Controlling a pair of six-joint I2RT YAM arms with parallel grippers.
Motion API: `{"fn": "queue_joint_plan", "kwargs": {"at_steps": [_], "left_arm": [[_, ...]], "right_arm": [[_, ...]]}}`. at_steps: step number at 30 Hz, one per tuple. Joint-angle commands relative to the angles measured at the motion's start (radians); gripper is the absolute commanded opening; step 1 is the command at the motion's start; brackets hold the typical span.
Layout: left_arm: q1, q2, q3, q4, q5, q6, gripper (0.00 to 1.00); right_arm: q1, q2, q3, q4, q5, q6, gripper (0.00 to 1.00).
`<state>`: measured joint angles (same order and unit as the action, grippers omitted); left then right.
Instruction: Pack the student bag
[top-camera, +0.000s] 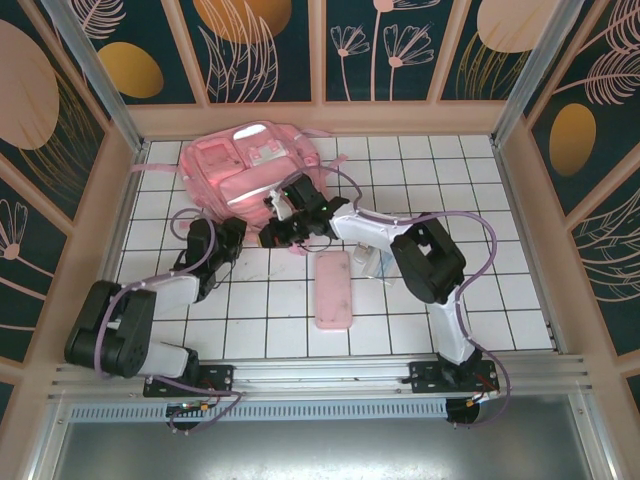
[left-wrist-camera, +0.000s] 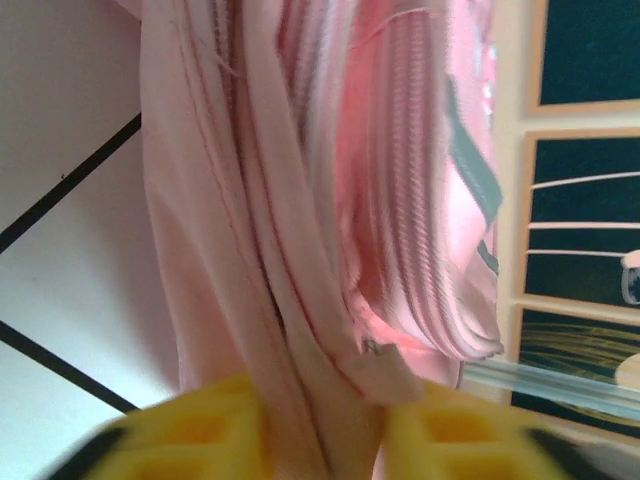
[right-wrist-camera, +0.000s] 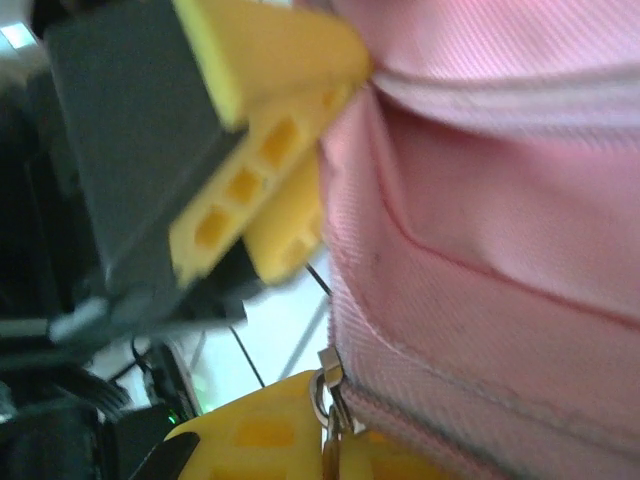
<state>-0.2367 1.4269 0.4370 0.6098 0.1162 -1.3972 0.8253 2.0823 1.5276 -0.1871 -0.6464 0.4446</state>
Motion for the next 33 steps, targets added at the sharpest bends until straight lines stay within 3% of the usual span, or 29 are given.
{"fn": "queue_joint_plan", "kwargs": {"at_steps": [1,5,10,15,17,20,23,25,30,33], "left_arm": [[0.02,0.026,0.077,0.047,-0.093,0.069,0.0],[0.041,-0.042,0.088,-0.067,-0.115,0.164,0.0],[0.077,-0.126,0.077,-0.161,-0.099,0.236,0.0],[0.083,-0.179,0.069,-0.237,-0.08,0.275,0.0],[0.085,-0.192,0.065,-0.255,-0.074,0.295,0.0],[0.098,-0.2,0.072,-0.286,-0.067,0.331,0.0],[0.108,-0.198,0.087,-0.3,-0.054,0.356,0.0],[0.111,-0.182,0.104,-0.3,-0.054,0.377,0.0],[0.131,-0.037,0.205,-0.281,-0.051,0.449,0.0],[0.141,0.058,0.29,-0.259,-0.061,0.479,0.0]], "right_arm": [[0.022,-0.134,-0.047,-0.199,-0.04,-0.146,0.0],[-0.072,-0.145,-0.138,-0.4,0.078,-0.256,0.0],[-0.223,-0.159,-0.191,-0.462,0.193,-0.3,0.0],[-0.354,-0.148,-0.103,-0.47,0.298,-0.332,0.0],[-0.386,-0.117,-0.031,-0.498,0.411,-0.354,0.0],[-0.407,-0.053,0.085,-0.529,0.579,-0.403,0.0],[-0.401,-0.009,0.161,-0.554,0.657,-0.414,0.0],[-0.376,-0.017,0.161,-0.546,0.619,-0.426,0.0],[-0.286,-0.123,0.04,-0.45,0.262,-0.41,0.0],[-0.218,-0.174,-0.017,-0.356,0.112,-0.358,0.0]]}}
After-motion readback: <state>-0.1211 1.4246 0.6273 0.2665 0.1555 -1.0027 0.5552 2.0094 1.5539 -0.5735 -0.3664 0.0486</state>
